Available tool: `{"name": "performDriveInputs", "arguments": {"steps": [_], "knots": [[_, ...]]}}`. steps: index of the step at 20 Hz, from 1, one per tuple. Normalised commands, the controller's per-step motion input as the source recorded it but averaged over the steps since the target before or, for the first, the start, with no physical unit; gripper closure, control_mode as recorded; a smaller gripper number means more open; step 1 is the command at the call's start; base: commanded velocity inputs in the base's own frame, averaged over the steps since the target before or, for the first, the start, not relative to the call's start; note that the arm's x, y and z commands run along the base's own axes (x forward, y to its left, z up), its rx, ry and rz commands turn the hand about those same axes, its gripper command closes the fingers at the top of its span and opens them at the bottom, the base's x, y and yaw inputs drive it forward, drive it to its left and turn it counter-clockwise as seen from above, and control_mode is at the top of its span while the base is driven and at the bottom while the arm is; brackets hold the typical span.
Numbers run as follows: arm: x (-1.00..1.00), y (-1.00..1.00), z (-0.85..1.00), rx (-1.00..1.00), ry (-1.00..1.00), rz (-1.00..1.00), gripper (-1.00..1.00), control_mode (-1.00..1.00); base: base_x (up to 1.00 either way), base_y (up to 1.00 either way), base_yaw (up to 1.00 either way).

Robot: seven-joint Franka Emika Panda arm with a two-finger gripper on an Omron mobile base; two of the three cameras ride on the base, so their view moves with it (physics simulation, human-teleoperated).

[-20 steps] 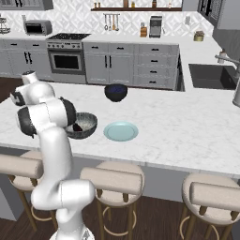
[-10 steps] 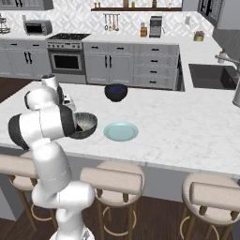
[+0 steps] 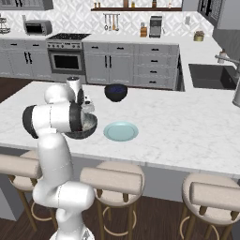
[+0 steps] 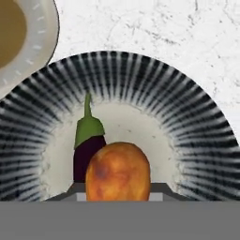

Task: Pick the chicken drumstick and eggplant from their plates and place them in the bowl. Then put the bowl in the fridge.

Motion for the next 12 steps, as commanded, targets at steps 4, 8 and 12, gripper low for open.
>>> {"name": "performDriveInputs", "arguments": {"steps": [4, 8, 12], "knots": [[0.64, 0.10, -0.42, -0.01, 0.12, 0.00, 1.00, -1.00, 0.00, 0.00, 0.00], [0.09, 0.01, -0.42, -0.04, 0.05, 0.00, 1.00, -1.00, 0.00, 0.00, 0.00], [-0.01, 0.00, -0.29, -0.04, 0.01, 0.00, 1.00, -1.00, 0.00, 0.00, 0.00]]}}
